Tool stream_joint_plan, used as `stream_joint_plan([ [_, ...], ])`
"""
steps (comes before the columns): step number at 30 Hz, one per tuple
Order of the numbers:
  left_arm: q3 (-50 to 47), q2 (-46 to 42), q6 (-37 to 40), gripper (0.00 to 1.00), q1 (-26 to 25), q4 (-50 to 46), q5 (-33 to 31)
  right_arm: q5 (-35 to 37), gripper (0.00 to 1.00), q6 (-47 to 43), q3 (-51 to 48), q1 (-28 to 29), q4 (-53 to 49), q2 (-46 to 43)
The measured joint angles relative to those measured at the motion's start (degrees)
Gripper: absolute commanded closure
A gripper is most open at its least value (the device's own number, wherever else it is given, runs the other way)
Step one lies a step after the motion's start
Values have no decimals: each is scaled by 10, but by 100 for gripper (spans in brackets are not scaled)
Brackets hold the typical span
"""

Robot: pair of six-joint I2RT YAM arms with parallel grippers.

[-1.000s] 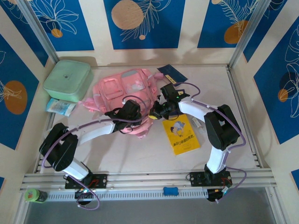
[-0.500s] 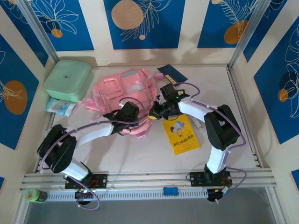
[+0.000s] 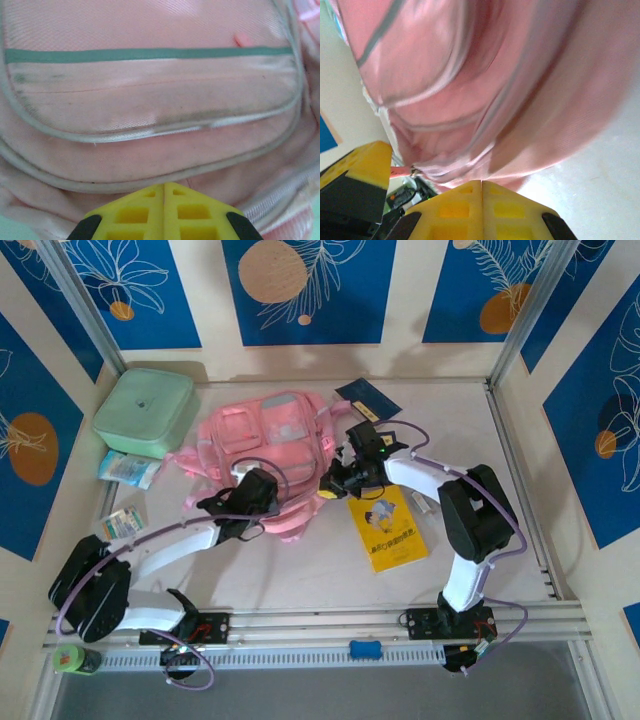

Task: Pack books, pencil case, and school supplies into a backpack

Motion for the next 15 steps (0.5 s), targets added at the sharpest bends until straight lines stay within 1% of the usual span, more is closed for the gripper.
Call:
stream_joint_plan([
  [5, -36, -40, -7, 100, 34, -49, -19, 11, 100, 0, -8, -42, 5, -9],
  [8, -53, -67, -15, 100, 39, -56, -15, 14, 100, 0, -8, -40, 6, -10],
  [9, -58, -77, -21, 100, 39, -56, -12, 17, 93, 0, -8, -33, 6, -10],
  [11, -66, -95, -35, 100, 39, -56, -5, 19, 74, 9, -10, -13, 10, -14],
  [13, -70, -106, -50, 100, 39, -57, -3, 20, 54, 26, -19, 19, 20, -20],
  [15, -70, -111, -62, 100, 37, -58, -3, 25, 38, 49, -23, 53, 25, -22],
])
